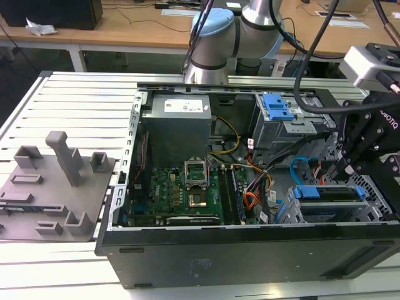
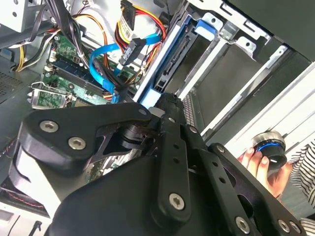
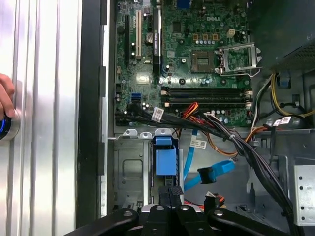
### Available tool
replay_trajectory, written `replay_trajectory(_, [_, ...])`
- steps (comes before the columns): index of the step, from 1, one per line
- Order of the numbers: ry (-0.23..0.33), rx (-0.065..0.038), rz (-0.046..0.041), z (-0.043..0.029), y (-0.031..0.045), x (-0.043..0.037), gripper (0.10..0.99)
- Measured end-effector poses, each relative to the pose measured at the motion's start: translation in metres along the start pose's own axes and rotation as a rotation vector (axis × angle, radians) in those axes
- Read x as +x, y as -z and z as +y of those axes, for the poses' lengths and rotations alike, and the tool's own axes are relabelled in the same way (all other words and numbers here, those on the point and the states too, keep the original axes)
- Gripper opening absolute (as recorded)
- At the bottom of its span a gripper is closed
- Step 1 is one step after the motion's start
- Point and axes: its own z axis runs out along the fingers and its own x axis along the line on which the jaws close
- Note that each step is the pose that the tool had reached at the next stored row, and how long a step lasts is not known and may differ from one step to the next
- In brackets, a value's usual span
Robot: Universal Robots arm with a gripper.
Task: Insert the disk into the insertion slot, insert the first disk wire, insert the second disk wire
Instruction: 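Insert the disk into the insertion slot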
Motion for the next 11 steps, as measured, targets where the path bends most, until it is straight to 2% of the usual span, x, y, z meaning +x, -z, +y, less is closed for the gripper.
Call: replay_trajectory(11, [0.000, 0.000, 0.0001, -0.0022, -0.0154, 0.0000, 0.106])
